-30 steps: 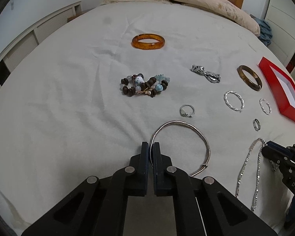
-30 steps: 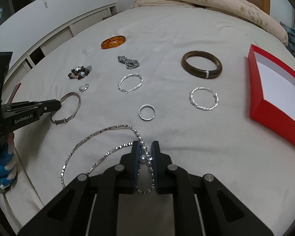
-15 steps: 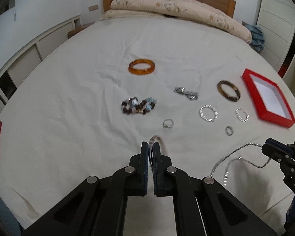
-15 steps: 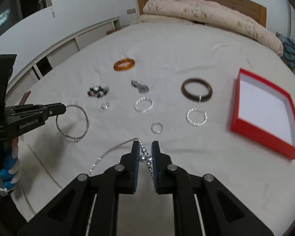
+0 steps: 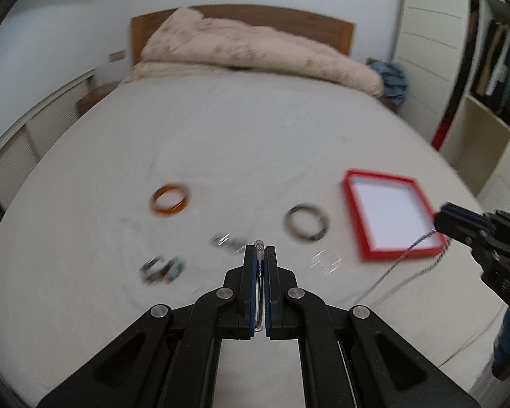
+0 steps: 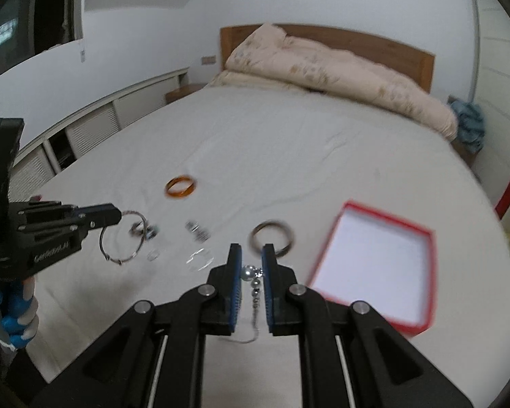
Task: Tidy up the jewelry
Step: 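Carry the chain and bangle with both tools over the red box, then open both tools to drop the chain and bangle into the box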
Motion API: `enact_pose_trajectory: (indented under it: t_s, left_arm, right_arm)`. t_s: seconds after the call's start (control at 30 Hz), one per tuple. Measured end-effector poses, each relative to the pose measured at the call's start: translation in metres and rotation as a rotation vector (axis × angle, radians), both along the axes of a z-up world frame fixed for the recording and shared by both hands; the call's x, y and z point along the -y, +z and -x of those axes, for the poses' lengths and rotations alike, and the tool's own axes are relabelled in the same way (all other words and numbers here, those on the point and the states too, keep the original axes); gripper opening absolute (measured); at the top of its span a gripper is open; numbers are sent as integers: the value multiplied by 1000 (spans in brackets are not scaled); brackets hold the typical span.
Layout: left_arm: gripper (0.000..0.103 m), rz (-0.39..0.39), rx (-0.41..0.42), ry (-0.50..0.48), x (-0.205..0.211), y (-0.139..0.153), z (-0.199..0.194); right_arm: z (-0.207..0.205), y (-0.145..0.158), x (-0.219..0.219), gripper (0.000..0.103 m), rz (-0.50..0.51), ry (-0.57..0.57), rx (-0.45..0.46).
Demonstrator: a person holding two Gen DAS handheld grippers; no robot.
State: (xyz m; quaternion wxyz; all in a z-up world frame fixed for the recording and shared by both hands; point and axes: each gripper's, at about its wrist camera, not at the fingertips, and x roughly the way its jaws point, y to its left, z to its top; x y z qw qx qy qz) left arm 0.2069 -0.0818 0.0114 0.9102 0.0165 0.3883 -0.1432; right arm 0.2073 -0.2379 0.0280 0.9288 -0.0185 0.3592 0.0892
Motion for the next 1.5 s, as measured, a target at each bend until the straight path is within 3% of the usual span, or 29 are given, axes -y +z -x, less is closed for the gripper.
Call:
enact_pose_trajectory:
  t_s: [0.17,0.33,0.53,0.67,0.83,1.17,1.23,1.3,1.4,1.5]
  left_arm:
    - [3,54,20,-94,60,23,-29]
    - [3,82,11,-177,130,23,-66]
    - [3,87,-46,-242,195,-10,-100]
    - [3,63,-119,-265,222,-49,-112]
    - [4,26,-209,-269,232,-99,-113]
    - [4,14,-280,-285,231,-135,-109]
    - [9,19,-294,-291,230,-137,-109]
    - [23,28,-310,-288,228,-139,-109]
    - [39,46,-317,-279,222,-139,-108]
    - [41,51,-321,-277,220,-136,-107]
  right_arm:
    - [-23,32,49,11,46,-74,52]
    - [-49,31,96,11,63,-142,57]
    - [-79,-10,145,11,33,-203,16]
    - [-84,-49,170,11,18,-246,-33]
    - [-82,-100,195,11,-7,-291,-113]
    - [-64,-155,209,12,-38,-325,-216]
    - [-61,-157,210,12,-38,-333,-224]
    - [-56,-160,212,13,-42,-340,-233]
    - [-51,-160,216,23,-57,-346,-239]
    - [-50,-157,214,28,-57,-339,-234]
